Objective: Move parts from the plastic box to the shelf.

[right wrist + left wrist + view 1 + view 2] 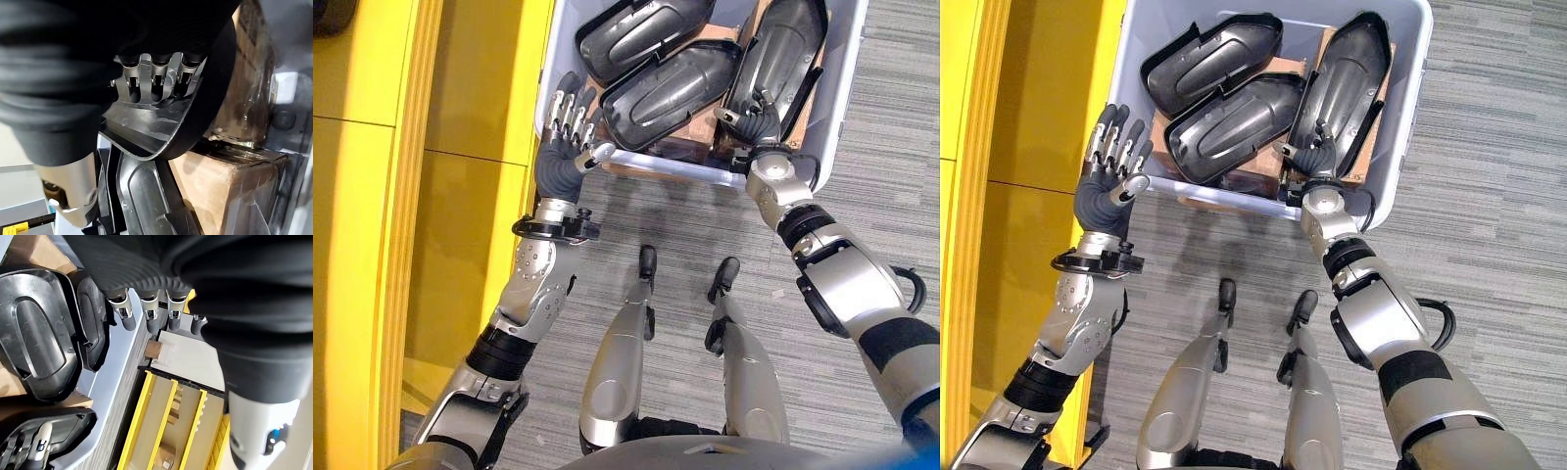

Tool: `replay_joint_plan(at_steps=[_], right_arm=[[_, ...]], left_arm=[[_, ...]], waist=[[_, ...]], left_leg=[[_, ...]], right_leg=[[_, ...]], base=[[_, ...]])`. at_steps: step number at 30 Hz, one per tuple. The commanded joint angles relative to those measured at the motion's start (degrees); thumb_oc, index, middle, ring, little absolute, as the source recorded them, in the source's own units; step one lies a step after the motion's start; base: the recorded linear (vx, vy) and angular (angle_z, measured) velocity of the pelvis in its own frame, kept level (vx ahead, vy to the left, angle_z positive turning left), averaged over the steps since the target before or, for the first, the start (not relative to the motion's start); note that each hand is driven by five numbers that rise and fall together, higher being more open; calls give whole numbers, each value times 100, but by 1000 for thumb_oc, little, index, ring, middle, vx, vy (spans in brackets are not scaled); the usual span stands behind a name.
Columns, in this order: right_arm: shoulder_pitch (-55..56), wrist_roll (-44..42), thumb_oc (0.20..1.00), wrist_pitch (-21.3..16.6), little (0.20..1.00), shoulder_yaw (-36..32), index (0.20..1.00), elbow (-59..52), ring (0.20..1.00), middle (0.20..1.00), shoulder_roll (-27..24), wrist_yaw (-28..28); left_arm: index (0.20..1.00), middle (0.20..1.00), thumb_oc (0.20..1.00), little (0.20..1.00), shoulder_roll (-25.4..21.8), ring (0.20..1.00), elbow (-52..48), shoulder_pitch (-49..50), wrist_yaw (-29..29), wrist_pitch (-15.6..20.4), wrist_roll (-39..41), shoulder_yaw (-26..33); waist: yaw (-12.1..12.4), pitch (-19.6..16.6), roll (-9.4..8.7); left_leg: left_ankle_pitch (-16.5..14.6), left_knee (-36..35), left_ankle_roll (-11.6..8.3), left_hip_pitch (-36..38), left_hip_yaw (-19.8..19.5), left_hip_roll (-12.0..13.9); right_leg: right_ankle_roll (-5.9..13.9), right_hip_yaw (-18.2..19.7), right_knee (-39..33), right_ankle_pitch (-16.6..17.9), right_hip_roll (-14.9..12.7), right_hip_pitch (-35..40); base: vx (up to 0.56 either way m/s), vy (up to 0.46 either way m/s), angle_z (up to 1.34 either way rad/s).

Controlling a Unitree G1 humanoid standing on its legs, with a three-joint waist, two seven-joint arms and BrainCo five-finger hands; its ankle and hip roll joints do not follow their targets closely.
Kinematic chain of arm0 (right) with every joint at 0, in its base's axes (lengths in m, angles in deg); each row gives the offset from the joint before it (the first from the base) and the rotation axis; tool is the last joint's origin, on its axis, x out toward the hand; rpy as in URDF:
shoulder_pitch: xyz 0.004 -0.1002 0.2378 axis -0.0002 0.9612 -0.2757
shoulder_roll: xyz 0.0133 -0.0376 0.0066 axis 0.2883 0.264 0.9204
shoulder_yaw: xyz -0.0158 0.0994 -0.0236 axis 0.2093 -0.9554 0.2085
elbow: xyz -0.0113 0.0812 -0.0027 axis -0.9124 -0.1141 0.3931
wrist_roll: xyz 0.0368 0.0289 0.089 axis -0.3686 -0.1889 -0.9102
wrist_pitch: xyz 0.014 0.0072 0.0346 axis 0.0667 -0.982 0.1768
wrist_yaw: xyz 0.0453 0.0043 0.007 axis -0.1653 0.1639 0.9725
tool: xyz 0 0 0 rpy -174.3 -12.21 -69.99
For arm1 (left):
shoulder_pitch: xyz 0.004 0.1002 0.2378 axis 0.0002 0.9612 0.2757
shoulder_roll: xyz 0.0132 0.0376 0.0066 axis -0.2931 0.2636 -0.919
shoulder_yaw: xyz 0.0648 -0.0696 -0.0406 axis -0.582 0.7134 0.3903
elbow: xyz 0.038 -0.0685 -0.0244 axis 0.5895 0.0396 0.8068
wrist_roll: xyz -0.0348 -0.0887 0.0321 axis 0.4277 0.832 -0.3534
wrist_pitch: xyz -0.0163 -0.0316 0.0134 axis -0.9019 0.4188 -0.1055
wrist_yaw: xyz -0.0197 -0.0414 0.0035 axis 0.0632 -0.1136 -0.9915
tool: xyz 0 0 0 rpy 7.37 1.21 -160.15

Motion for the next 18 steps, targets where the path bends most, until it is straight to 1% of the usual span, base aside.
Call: replay_joint_plan(at_steps=[1, 7, 11, 14, 16, 17, 18], right_arm=[[-233, 11, 1000, -79, 1000, 228, 1000, -66, 1000, 1000, 126, -137], [-26, 281, 1000, 18, 1000, 411, 1000, 36, 1000, 1000, 173, -225], [171, 651, 1000, 114, 1000, 598, 1000, -69, 1000, 1000, 131, -278], [268, 968, 1000, 168, 1000, 749, 1000, -225, 1000, 1000, -15, -312], [312, 1138, 1000, 206, 1000, 781, 1000, -346, 1000, 1000, -222, -303], [297, 1112, 1000, 191, 1000, 753, 1000, -491, 1000, 1000, -338, -276], [305, 1155, 1000, 164, 1000, 749, 1000, -950, 1000, 1000, -539, -218]], left_arm=[[1000, 1000, 1000, 1000, -183, 1000, -737, 4, 0, 397, -6, -96], [1000, 1000, 1000, 1000, -153, 1000, -645, -33, 11, 384, -28, -143], [1000, 1000, 1000, 1000, -168, 1000, -643, -26, 16, 392, -39, -104], [1000, 1000, 1000, 1000, -188, 1000, -621, 27, 22, 391, -65, -74], [1000, 1000, 1000, 1000, -220, 1000, -628, 96, 30, 388, -51, -27], [1000, 1000, 1000, 1000, -229, 1000, -637, 111, 45, 383, -38, -3], [1000, 1000, 1000, 1000, -241, 1000, -658, 143, 46, 381, -38, 44]], waist=[[113, -289, 34], [123, -296, 59], [86, -310, 29], [33, -313, -15], [-23, -304, -56], [-53, -300, -73], [-115, -299, -115]], left_leg=[[-65, 258, -159, -405, -148, 11], [-51, 258, -149, -420, -205, -25], [-65, 268, -140, -413, -211, -29], [-72, 273, -137, -379, -204, -11], [-90, 282, -142, -339, -184, 4], [-92, 282, -140, -326, -175, 9], [-92, 277, -145, -311, -159, 22]], right_leg=[[758, 265, 625, -449, -835, 121], [741, 256, 637, -467, -835, 128], [745, 280, 611, -458, -833, 158], [741, 306, 613, -452, -824, 169], [741, 333, 626, -453, -812, 173], [737, 352, 628, -453, -803, 176], [740, 372, 634, -450, -788, 167]], base=[[-2, -6, 3], [0, -1, 7], [-4, 3, 3], [0, 0, 0], [0, 0, 0], [0, 0, 0], [0, 0, 0]])
